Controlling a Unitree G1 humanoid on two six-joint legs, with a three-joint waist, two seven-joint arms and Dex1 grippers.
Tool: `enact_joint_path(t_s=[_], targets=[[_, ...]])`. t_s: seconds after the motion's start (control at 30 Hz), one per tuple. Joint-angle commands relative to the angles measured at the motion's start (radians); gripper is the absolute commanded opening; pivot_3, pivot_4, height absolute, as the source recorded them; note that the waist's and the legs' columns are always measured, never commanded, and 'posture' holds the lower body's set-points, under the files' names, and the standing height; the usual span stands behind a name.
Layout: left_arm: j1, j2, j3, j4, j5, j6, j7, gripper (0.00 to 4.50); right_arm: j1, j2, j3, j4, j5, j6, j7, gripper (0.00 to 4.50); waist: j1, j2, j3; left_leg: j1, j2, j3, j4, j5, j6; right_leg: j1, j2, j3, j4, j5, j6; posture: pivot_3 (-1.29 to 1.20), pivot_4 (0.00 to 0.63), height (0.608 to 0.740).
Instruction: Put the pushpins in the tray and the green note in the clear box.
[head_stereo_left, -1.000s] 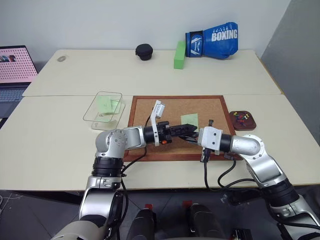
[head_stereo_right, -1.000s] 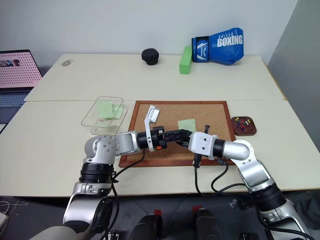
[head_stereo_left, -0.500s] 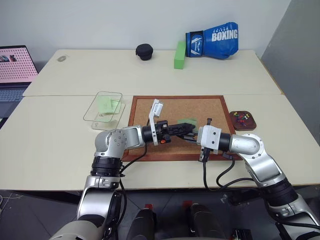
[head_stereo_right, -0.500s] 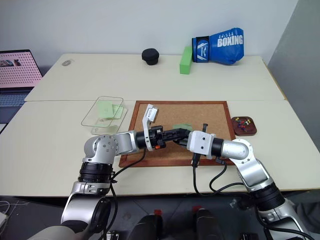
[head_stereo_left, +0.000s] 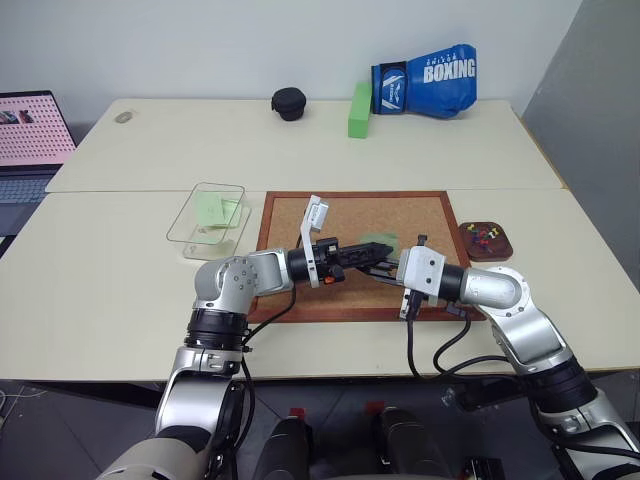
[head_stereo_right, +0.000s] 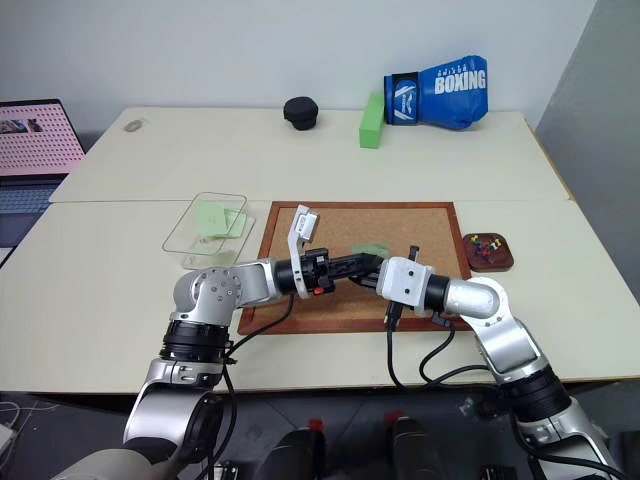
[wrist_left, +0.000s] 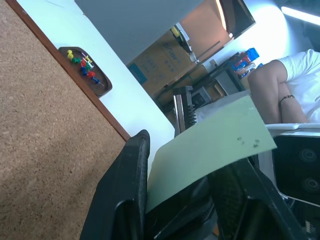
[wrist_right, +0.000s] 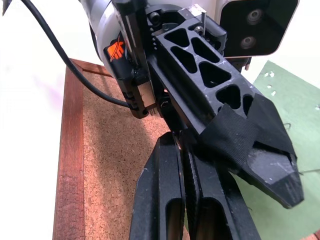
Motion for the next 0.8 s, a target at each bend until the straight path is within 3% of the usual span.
enact_joint_path(t_s=[0.03,0.33,0.4,0.53,0.8], targets=[[-0.023,0.029,-0.008,0.004,0.059,-0.049,0.027,1.37,-0.003,0.001,0.004,-0.087,0.033,0.004,0.029,0.00,0.000,0.000,0.000,0.000,0.000,0.000,0.000,0.000,0.000,0.000,0.000,0.000,0.000,0.000,0.000,0.00,0.150,0.740],[-0.011,0.033,-0.016,-0.020,0.046,-0.056,0.022,1.37,-0.009,0.007,0.001,-0.068,0.030,-0.001,0.016,0.00,0.000,0.000,0.000,0.000,0.000,0.000,0.000,0.000,0.000,0.000,0.000,0.000,0.000,0.000,0.000,0.00,0.150,0.740],[-0.004,0.040,-0.020,-0.035,0.032,-0.051,-0.002,2.03,-0.011,0.008,0.001,-0.064,0.027,-0.002,0.013,0.00,0.000,0.000,0.000,0.000,0.000,0.000,0.000,0.000,0.000,0.000,0.000,0.000,0.000,0.000,0.000,0.00,0.150,0.740],[-0.006,0.046,-0.038,-0.033,0.056,-0.044,0.011,2.71,-0.014,0.011,0.000,-0.064,0.026,-0.002,0.014,0.00,-0.001,0.000,0.000,0.000,0.000,0.000,0.000,0.000,0.000,0.000,0.000,0.000,0.000,0.000,0.000,0.00,0.150,0.740],[-0.020,0.029,-0.015,-0.018,0.055,-0.039,0.018,2.71,-0.015,0.008,0.002,-0.071,0.021,-0.014,0.021,0.00,0.001,0.000,0.000,0.000,0.000,0.000,0.000,0.000,0.000,0.000,0.000,0.000,0.000,0.000,0.000,0.00,0.150,0.740]])
